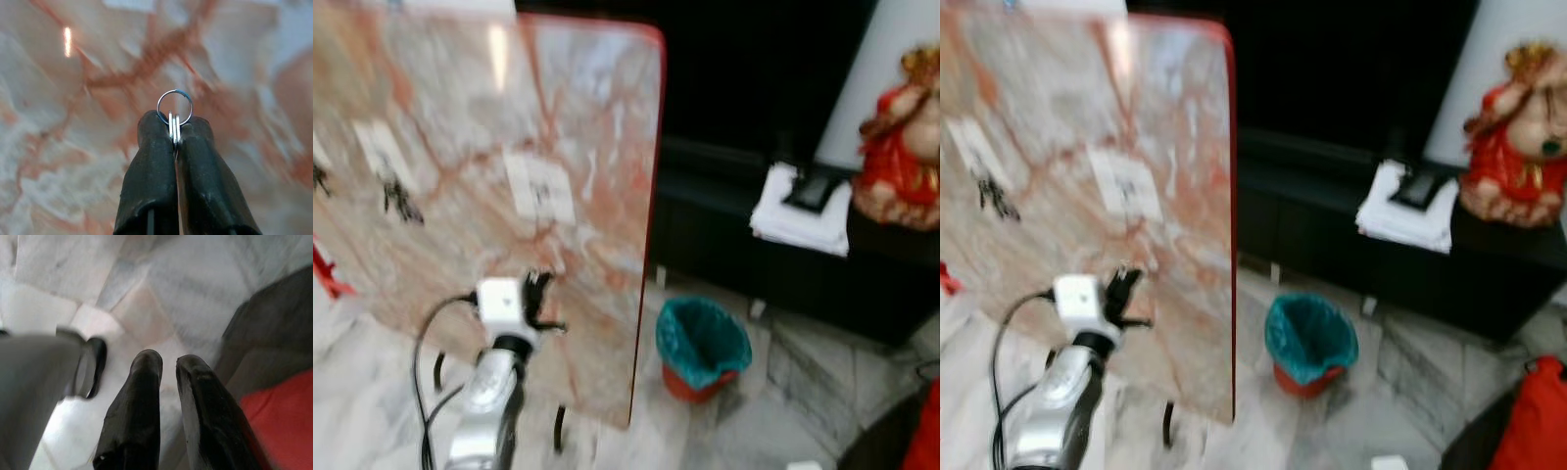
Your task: Hang keys on a hook
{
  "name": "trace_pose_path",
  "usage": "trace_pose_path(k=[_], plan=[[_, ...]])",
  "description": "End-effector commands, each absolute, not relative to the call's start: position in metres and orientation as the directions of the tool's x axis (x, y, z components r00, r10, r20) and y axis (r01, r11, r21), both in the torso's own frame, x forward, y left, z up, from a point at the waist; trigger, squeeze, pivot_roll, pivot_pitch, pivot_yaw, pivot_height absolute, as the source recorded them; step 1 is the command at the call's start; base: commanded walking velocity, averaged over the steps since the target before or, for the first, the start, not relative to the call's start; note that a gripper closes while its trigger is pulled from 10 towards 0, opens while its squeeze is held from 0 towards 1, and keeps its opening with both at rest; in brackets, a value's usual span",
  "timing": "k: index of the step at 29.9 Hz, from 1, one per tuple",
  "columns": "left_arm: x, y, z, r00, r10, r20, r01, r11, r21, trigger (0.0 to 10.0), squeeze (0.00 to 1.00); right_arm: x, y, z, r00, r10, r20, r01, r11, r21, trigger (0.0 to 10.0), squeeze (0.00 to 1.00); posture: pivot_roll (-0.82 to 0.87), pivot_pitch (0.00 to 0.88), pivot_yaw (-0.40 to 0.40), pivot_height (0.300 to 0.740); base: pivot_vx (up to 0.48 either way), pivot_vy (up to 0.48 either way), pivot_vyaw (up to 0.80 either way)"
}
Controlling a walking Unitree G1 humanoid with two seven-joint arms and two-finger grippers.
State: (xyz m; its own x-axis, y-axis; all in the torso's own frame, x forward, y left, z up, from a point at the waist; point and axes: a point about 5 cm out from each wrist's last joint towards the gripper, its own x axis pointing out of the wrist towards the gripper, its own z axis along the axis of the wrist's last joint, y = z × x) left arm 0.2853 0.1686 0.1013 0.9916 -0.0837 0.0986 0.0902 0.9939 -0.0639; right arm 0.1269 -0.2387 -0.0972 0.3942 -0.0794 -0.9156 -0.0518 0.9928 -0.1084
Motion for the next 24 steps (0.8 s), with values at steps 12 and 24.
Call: trace_pose_path(k=[12, 24], plan=[[0.282, 0.169, 0.126, 0.971, -0.159, 0.176, 0.168, 0.985, -0.035, 10.0, 0.0, 0.133, -0.231, -0.097, 0.412, -0.056, -0.91, -0.068, 0.993, -0.092, 10.0, 0.0, 0.06, 0.0, -0.055, 0.715, 0.0, 0.0, 0.0], [0.29, 0.161, 0.166, 0.935, -0.242, 0.258, 0.252, 0.968, -0.008, 10.0, 0.0, 0.134, -0.232, -0.096, 0.412, -0.053, -0.91, -0.076, 0.993, -0.092, 10.0, 0.0, 0.07, 0.0, -0.062, 0.715, 0.0, 0.0, 0.0]])
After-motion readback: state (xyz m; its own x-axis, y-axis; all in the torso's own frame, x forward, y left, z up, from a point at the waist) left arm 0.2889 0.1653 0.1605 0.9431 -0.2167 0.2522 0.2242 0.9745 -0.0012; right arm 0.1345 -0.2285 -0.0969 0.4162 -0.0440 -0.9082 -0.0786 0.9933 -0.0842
